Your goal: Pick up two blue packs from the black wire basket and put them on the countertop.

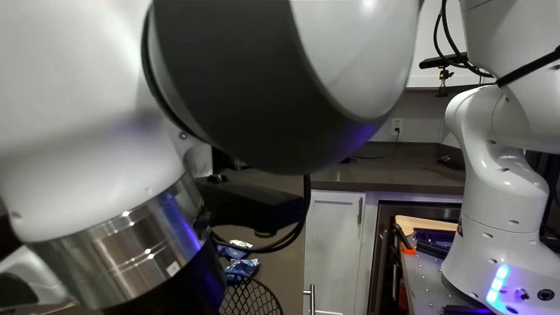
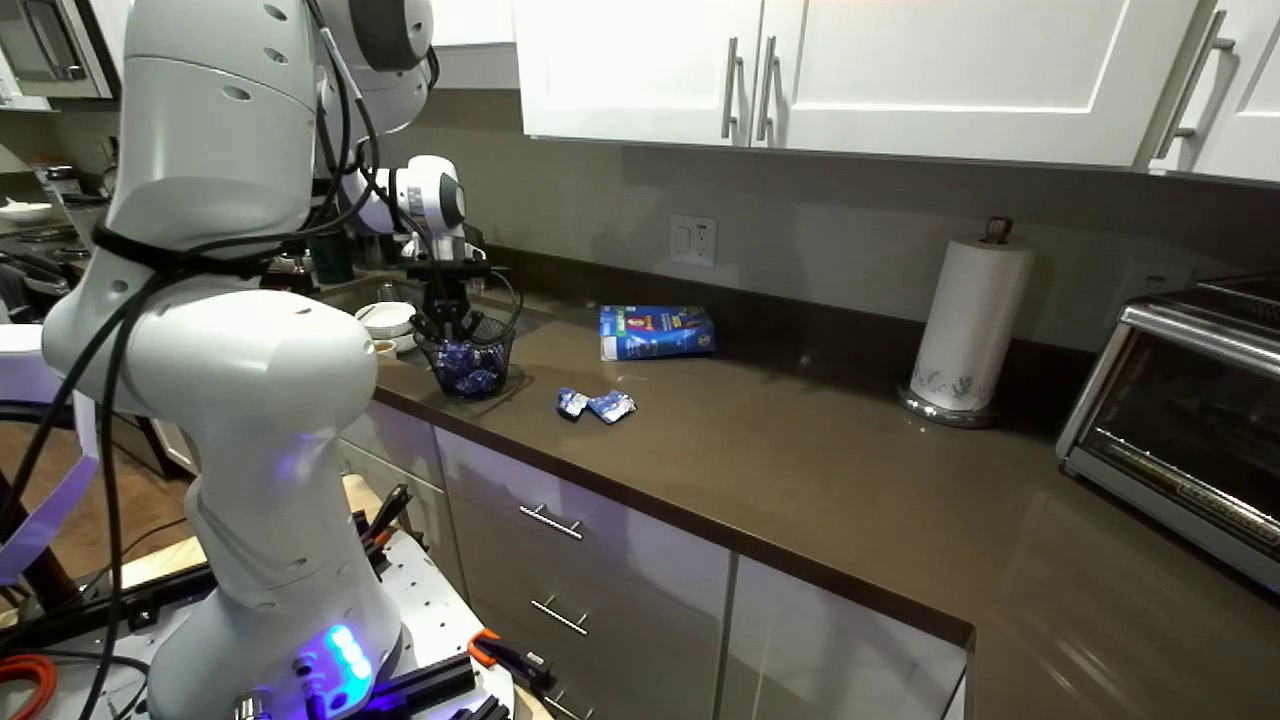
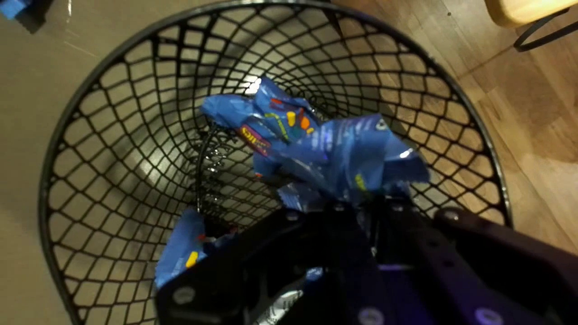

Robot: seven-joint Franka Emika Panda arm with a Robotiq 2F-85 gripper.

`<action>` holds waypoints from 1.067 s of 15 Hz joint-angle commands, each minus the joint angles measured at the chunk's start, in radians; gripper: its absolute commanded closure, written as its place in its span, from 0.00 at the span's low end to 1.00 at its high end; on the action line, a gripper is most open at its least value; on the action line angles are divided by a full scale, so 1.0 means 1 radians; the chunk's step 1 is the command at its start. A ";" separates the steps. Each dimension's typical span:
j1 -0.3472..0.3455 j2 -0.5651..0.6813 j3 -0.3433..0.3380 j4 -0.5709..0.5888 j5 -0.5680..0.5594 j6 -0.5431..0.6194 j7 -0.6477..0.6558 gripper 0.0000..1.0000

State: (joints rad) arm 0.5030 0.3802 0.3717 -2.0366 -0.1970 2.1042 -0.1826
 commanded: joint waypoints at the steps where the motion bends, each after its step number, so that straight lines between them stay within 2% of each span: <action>1: -0.008 -0.075 0.010 -0.002 -0.019 -0.045 0.024 0.96; 8: -0.069 -0.225 -0.012 -0.018 -0.001 -0.018 0.016 0.96; 13: -0.164 -0.343 -0.073 -0.059 0.018 0.002 0.014 0.96; 16: -0.220 -0.399 -0.117 -0.124 0.044 0.055 0.002 0.96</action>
State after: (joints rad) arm 0.3303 0.0593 0.2795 -2.0703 -0.1893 2.0973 -0.1819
